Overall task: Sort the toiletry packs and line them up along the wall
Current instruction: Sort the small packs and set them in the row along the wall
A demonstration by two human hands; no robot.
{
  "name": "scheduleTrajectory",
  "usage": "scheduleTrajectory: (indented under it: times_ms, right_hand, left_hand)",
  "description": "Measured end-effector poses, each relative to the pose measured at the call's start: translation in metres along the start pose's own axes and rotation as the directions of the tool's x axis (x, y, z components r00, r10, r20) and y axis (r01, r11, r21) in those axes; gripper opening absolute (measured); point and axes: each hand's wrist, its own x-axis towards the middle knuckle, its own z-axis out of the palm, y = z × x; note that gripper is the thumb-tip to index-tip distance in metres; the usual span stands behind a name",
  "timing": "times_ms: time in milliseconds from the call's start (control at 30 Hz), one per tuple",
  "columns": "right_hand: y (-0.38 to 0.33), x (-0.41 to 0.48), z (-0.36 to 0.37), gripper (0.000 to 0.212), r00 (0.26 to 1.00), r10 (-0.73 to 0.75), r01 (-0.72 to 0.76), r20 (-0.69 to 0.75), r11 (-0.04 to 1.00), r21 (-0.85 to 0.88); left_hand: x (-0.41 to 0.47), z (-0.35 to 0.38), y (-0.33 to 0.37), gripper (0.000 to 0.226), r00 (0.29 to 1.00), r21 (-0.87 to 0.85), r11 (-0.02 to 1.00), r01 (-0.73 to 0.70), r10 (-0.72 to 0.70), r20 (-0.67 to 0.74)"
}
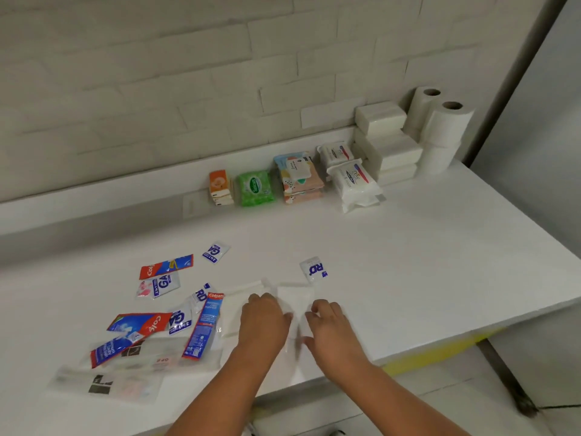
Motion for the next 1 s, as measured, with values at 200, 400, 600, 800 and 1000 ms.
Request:
scheduleTrajectory:
  times_ms: [200, 400, 600, 800, 1000]
  right_hand:
    - [0.005, 0.003, 0.006, 0.029, 0.998, -0.023, 0.026, -0.052, 0.998, 0.065]
    - [0.003, 0.013, -0.041, 0.029, 0.968, 0.165, -0.251, 0.191, 0.536, 0.806]
    - [-0.004, 0.031, -0.047, 0.022, 0.946, 0.238, -0.273, 0.221, 0.212, 0.939]
    - [-0.029, 0.051, -0.051, 0.02, 0.958, 0.164, -0.254, 0.235, 0.104, 0.962]
    - [-0.067, 0.09, -0.054, 0.028, 0.956, 0.211, -0.208, 0.204, -0.004, 0.978]
  left_hand:
    - [0.0, -0.005, 0.01, 0.038, 1.0, -0.153, 0.988, 0.019, -0.015, 0.026]
    - [-0.014, -0.012, 0.013, 0.006, 0.977, -0.436, 0.887, -0.15, 0.065, -0.203]
    - [-0.017, -0.004, 0.0, 0.035, 0.942, -0.538, 0.774, -0.334, 0.295, -0.159]
    - [0.002, -0.016, -0.031, 0.047, 0.889, -0.487, 0.747, -0.452, 0.423, -0.177]
    - [0.032, -0.038, -0.076, 0.026, 0.938, -0.664, 0.683, -0.304, 0.092, -0.335]
